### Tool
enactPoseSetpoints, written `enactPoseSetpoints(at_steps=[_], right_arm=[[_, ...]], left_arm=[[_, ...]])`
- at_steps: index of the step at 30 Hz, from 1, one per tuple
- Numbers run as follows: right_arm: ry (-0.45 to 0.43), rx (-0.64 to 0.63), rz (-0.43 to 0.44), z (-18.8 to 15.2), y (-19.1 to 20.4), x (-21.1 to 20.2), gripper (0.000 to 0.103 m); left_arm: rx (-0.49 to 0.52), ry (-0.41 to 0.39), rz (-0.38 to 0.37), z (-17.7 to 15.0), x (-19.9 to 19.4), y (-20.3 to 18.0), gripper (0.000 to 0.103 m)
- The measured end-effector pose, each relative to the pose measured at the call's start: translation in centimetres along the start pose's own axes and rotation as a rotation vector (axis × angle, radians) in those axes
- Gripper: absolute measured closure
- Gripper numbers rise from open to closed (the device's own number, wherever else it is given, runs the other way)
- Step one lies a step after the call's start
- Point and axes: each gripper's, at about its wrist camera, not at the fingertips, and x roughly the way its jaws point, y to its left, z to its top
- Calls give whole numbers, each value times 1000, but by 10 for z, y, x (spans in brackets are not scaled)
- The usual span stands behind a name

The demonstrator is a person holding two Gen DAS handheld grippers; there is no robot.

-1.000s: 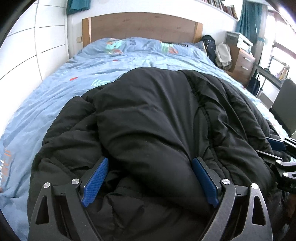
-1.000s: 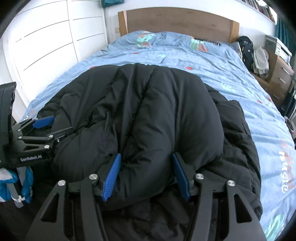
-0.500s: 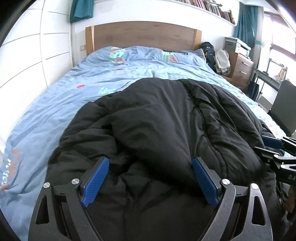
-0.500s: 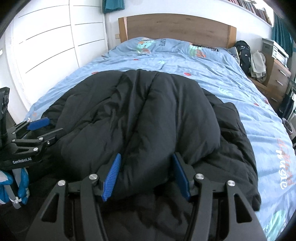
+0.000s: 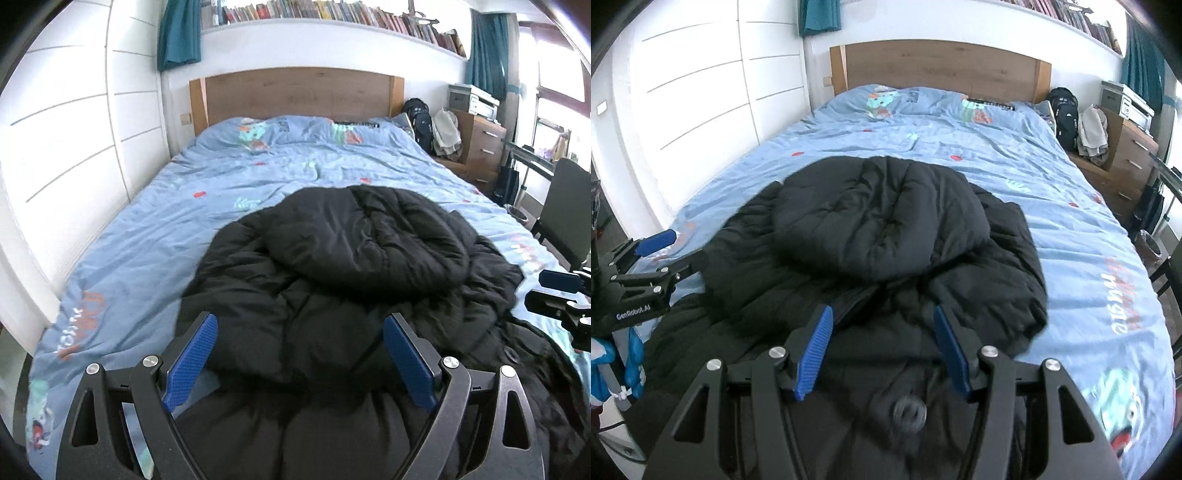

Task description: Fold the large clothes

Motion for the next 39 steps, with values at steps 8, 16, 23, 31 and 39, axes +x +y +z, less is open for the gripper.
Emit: enactPoseSetpoints(at_steps=[8,16,23,31,39], right_arm=[[-26,55,-19,-28,-1,-92,39],[-38,138,-68,-69,-31,-162,37],[-44,200,-136,-107,-61,-213,37],[-25,244,-137,-146,-81,-238,35],[38,355,-58,-182,-111,-223,34]], left_arm=[[23,-40,39,-11,-81,4,10],[35,-74,78,-31,-148,6,10],[32,-98,99,-48,-190,4,8],[-26,-56,94,-84,-211,31,4],[-148,74,126,-134,-195,96,4]])
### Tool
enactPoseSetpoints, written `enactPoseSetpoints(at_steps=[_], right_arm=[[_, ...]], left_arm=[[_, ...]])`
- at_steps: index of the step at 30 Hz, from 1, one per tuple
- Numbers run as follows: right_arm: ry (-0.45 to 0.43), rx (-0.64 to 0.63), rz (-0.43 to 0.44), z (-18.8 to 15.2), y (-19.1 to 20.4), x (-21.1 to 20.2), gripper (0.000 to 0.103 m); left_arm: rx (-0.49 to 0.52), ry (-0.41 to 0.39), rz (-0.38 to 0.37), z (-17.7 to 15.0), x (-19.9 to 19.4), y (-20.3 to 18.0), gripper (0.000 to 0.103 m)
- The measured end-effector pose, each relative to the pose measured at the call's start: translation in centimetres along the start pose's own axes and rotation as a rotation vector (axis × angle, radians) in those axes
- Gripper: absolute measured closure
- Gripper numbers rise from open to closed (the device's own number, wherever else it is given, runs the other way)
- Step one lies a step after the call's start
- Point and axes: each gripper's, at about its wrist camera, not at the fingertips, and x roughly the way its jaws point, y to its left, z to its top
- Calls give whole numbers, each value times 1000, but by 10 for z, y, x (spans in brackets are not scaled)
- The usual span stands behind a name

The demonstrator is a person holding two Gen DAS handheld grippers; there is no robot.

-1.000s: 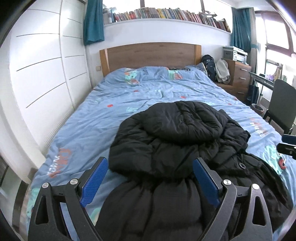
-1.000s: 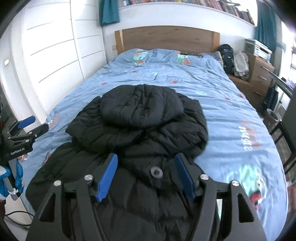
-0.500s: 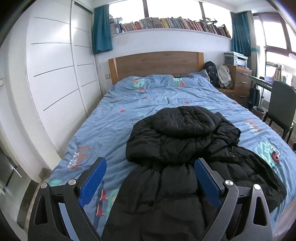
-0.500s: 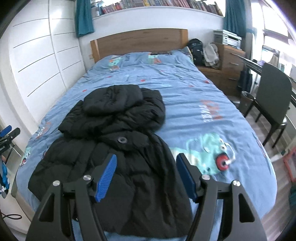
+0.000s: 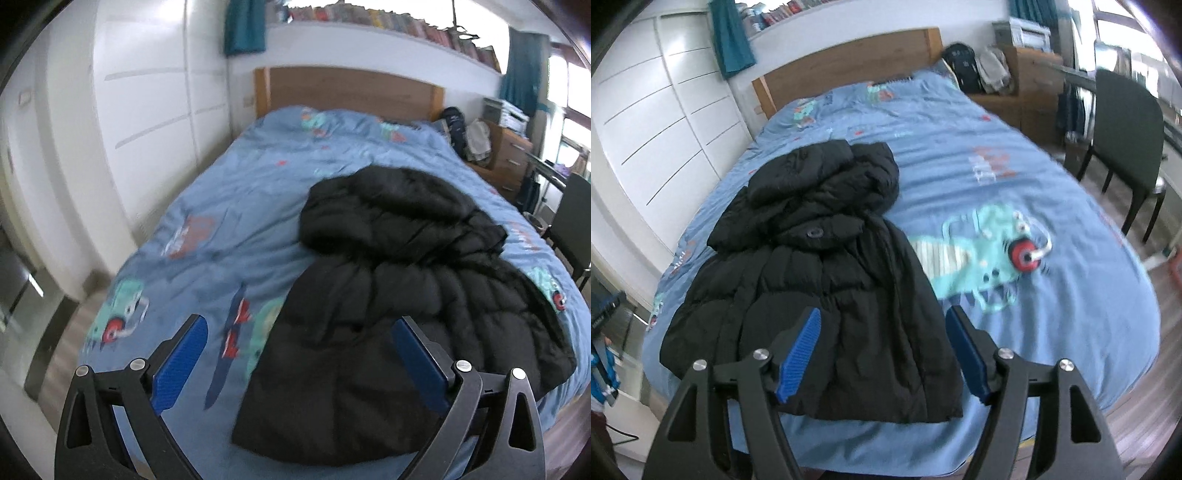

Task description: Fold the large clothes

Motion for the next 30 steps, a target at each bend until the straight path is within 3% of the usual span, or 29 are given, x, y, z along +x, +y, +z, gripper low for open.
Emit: enactPoseSetpoints(at_steps=[8,12,17,23,30], right_arm=[[110,109,59,-22,-37,54,33],[157,154,63,-31,-56,80,33],[208,198,117,-39,-70,108,33],[271,152,169,-42,-67,132,33],[317,149,189,-48,-68,153,33]], left_arm=[[-138,159,-15,-42,63,60,4],[-191,227,-71,-60,92,75,4],[-222,293,-147,-74,121,79,4],[-270,377,-222,-92,151,80,4],[-318,427,-305,-109,164,80,4]])
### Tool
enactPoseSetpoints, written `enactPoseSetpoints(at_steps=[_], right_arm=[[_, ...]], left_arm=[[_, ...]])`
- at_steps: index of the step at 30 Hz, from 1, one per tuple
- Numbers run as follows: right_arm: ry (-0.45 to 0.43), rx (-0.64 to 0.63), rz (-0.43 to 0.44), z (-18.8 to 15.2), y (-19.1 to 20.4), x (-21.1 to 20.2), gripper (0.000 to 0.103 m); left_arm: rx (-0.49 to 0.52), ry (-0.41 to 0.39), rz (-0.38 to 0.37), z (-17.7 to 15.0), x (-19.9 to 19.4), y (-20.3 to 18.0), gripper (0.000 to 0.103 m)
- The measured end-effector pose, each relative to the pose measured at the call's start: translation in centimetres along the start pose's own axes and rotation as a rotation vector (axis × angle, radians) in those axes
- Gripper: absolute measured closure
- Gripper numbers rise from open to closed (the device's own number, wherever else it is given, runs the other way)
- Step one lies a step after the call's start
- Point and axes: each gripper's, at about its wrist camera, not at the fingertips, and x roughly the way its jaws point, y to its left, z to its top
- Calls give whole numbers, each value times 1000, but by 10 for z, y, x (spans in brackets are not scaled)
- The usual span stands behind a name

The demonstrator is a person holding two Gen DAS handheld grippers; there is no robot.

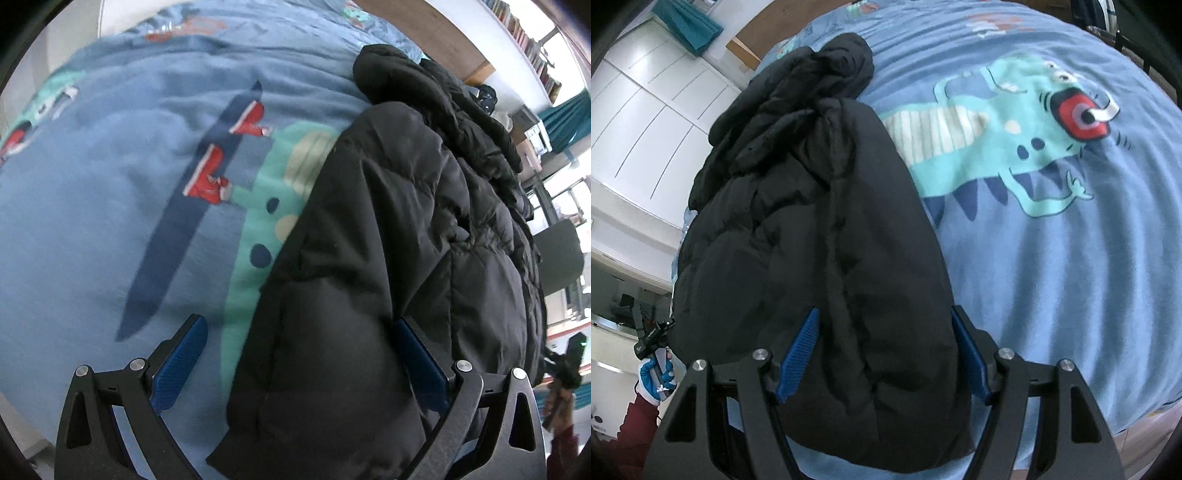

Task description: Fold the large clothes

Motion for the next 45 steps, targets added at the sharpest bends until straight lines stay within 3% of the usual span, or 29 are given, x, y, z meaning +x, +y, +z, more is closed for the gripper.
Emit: enactPoseSetpoints(at_steps=[6,14,18,21,25,31,32,36,39,45], right_arm=[[26,3,24,-2,-2,13,33],[59,13,120,-9,-1,23,33],[81,1,148,-12,0,25,34],[96,3,175,-13,1,27,40],[106,7,207,-14,4,31,56],[127,14,233,-17,9,38,58],[126,11,232,-17,10,38,58],[106,-21,220,-17,22,37,79],[87,-50,213,-17,33,35,85],[24,-87,229,-9,53,20,89]], left_arm=[[32,26,-37,-4,6,-5,4],[72,78,-108,-9,11,-14,11],[54,85,-141,-8,10,-8,13],[41,92,-180,-10,9,-5,20],[20,106,-242,-14,9,-1,31],[27,120,-263,-20,8,-5,32],[34,121,-260,-21,8,-7,37],[54,112,-276,-21,5,-20,67],[86,97,-272,-22,-2,-34,78],[115,41,-285,-15,-23,-53,87]])
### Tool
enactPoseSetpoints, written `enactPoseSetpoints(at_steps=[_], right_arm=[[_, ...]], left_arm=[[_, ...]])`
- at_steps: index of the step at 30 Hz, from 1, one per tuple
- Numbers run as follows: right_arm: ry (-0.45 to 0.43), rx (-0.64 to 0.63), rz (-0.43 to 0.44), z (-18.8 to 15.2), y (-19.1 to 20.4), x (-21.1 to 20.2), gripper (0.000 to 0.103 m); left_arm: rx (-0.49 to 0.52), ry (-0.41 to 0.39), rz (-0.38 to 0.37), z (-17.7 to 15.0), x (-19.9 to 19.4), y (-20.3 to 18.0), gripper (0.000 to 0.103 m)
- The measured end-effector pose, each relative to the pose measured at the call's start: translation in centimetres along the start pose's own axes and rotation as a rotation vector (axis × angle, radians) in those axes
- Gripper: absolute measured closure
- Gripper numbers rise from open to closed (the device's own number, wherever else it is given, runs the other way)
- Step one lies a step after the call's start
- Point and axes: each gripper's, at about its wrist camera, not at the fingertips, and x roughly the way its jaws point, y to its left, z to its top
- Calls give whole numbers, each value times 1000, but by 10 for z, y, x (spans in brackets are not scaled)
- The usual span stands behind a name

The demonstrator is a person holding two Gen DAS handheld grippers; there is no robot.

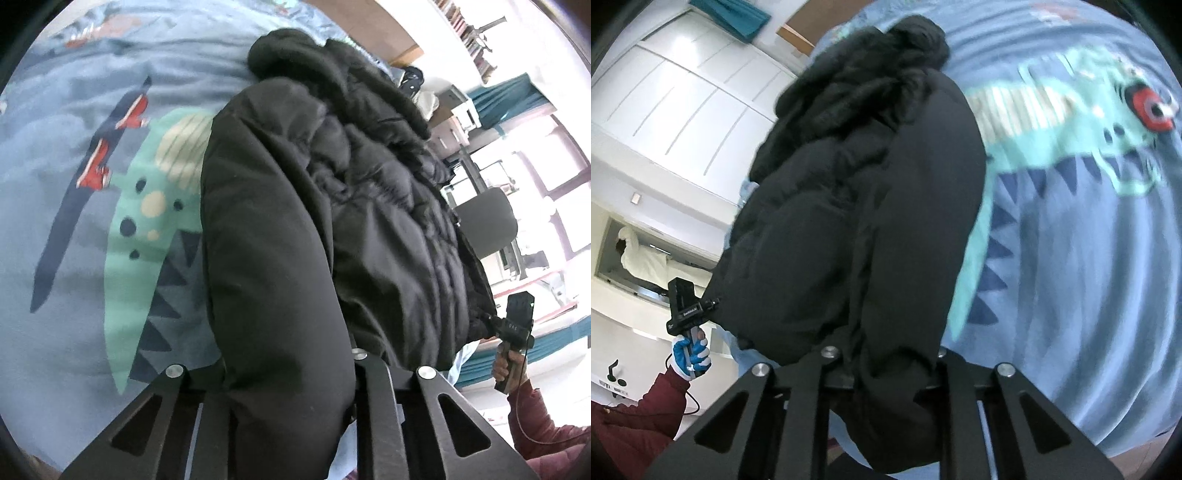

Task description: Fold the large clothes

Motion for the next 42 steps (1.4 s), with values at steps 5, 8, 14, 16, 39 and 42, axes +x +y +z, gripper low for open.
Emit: enactPoseSetpoints(at_steps=[5,8,14,16,39,42], right_arm=[[-74,-34,12,17,18,-20,89],[-123,-51,14,30,29,-34,89],[-214,-72,11,60,45,-58,90],[-248,-71,16,70,46,-71,90],[-481,122,-8,281,52,-90,90],[-475,179,-27,315,41,-72,90]], left_arm=[[26,-54,0,15,-15,-20,89],[32,-95,-3,29,-24,-31,89],[35,-171,-33,62,-44,-46,89],[33,-204,-43,78,-51,-53,89],[-11,-423,-64,302,-45,-69,88],[-11,-411,-34,338,-24,-65,88]])
